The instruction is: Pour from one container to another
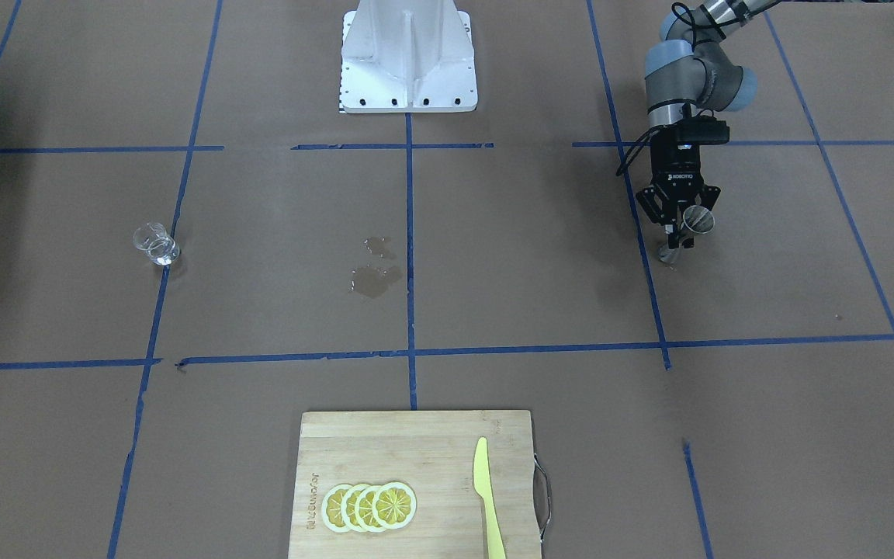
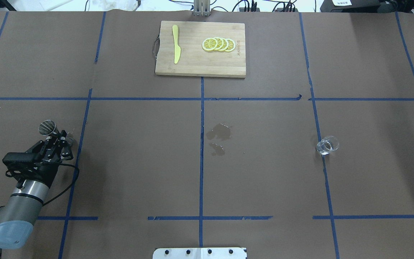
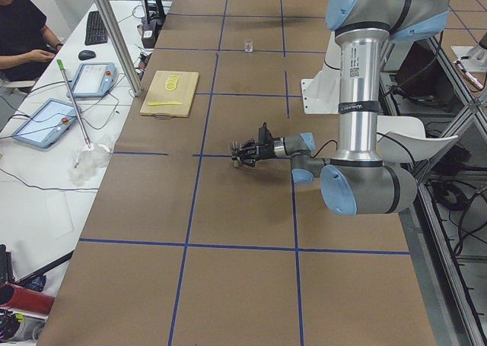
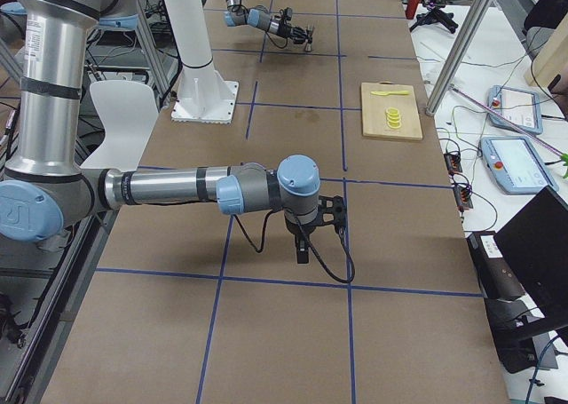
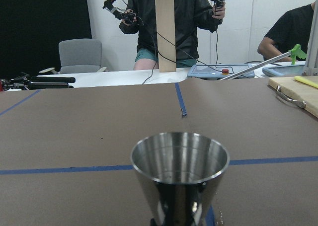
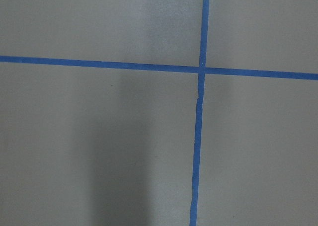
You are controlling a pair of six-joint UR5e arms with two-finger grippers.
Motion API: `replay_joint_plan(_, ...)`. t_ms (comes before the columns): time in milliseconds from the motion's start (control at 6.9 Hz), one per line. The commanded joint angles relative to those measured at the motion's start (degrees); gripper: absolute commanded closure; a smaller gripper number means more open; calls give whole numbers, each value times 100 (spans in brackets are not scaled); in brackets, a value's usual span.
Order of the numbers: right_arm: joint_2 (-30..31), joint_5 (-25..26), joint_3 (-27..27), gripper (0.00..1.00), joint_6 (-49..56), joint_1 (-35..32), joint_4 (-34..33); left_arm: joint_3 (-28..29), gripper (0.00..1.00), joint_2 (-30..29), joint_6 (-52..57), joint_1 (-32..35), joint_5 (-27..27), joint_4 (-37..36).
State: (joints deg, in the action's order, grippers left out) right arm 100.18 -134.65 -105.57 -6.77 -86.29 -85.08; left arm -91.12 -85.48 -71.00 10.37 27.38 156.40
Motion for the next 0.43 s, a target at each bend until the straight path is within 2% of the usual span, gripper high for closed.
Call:
replay_joint_plan(0, -8, 0, -25, 0, 0, 7, 9, 93, 100, 145, 1171, 0, 4, 1509)
replay_joint_plan(290, -60, -9, -52, 0, 0, 7, 26, 94, 100, 58, 1624, -9, 13, 1763)
